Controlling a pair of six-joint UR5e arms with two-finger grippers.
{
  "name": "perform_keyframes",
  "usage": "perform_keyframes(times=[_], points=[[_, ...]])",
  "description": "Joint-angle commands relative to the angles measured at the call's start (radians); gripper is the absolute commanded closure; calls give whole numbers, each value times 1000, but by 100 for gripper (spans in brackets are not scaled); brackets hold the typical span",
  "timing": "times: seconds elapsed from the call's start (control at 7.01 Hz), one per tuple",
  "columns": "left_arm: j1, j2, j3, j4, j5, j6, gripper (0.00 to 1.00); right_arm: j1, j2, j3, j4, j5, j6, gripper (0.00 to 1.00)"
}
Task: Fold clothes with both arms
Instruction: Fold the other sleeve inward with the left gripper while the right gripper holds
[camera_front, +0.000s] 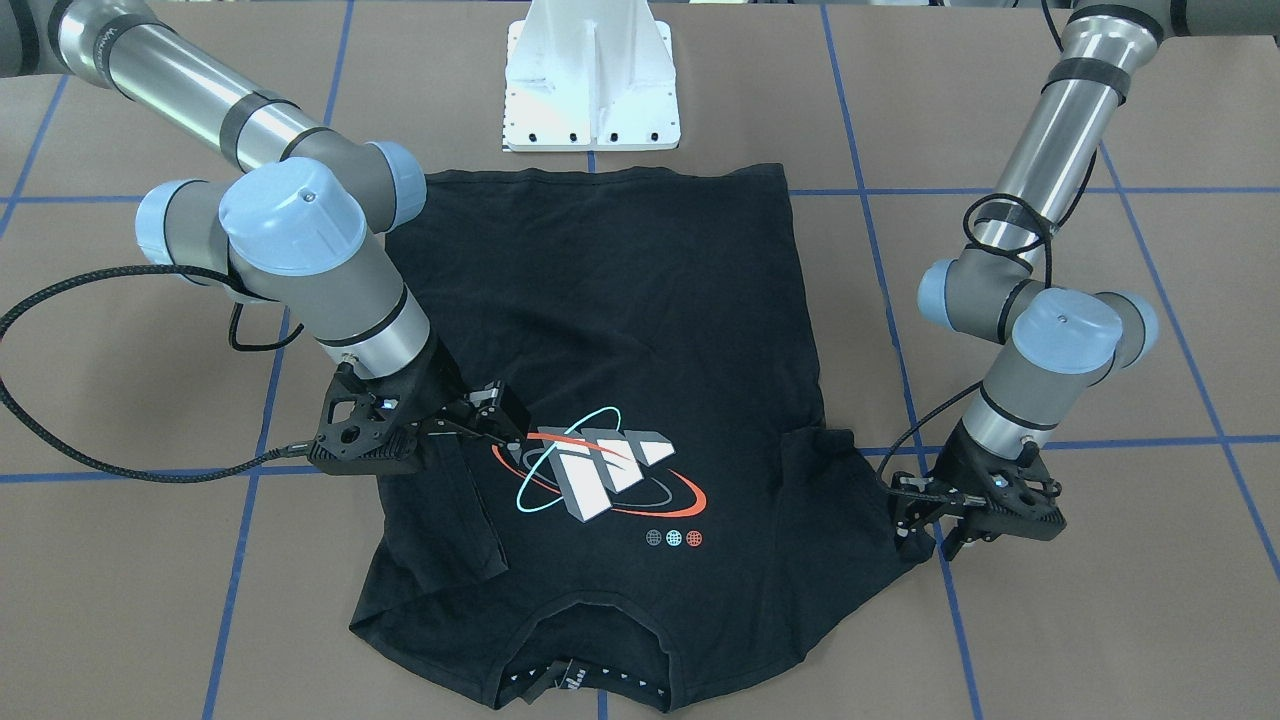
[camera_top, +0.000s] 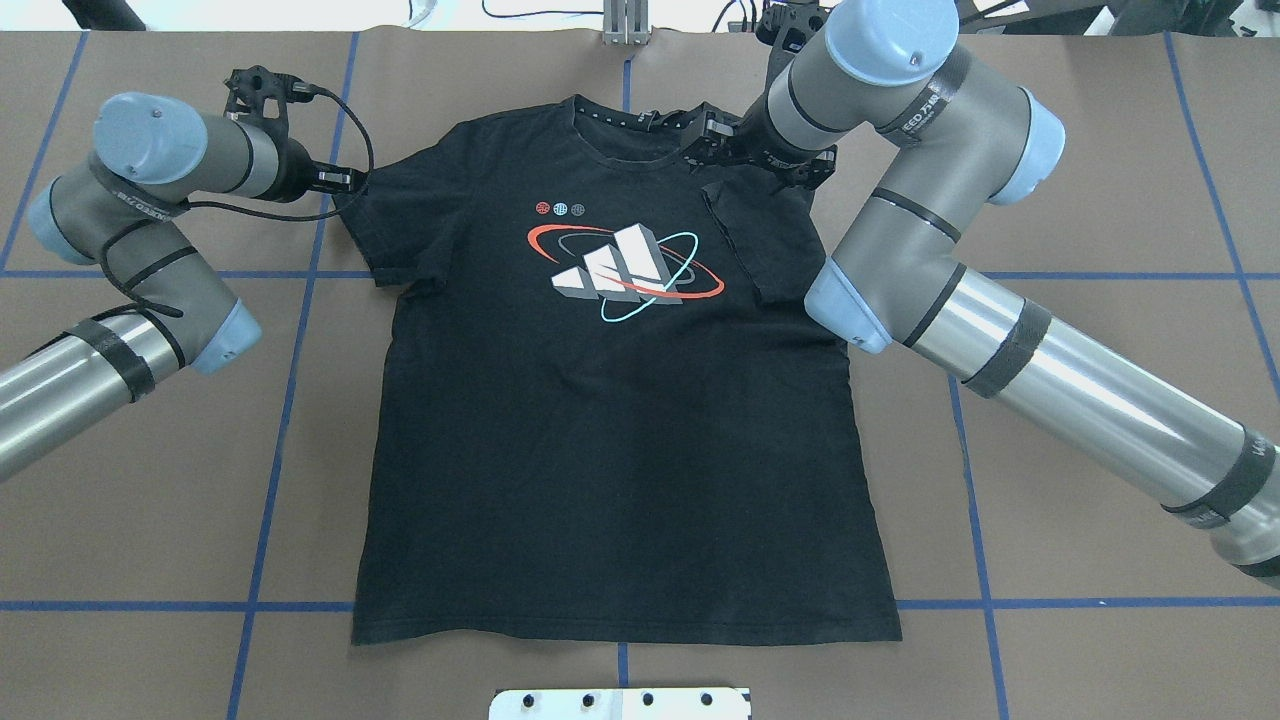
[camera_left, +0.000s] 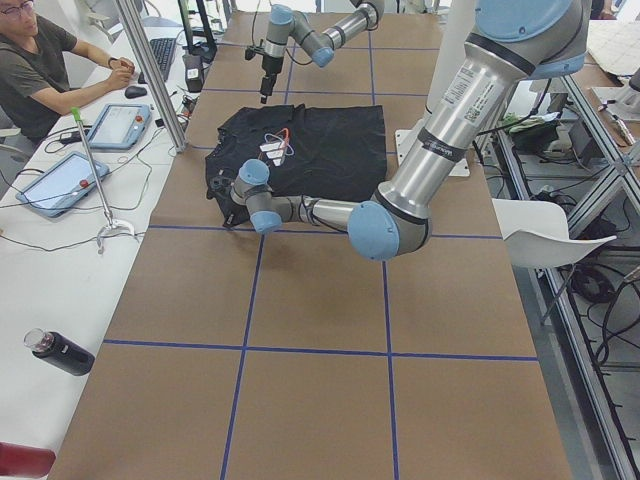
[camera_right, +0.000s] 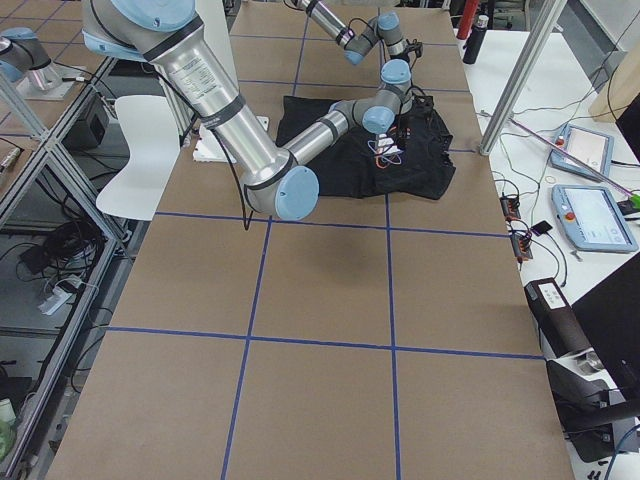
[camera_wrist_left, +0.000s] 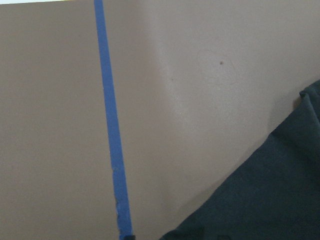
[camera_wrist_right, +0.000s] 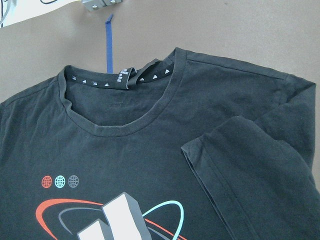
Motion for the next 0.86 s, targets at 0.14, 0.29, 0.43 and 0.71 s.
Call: perform_keyframes(times=[0.14, 0.29, 0.43, 0.71], points=[[3, 4, -2, 0, -2, 5, 69, 3, -4, -1, -1, 1, -9, 0], [3, 5, -4, 0, -2, 5, 91, 4, -5, -1, -1, 1, -12, 0], [3, 5, -8, 5, -5, 3, 100, 7, -5, -1, -1, 1, -12, 0], [-6, 4, -39, 19, -31, -5, 100, 15, -5, -1, -1, 1, -14, 0]])
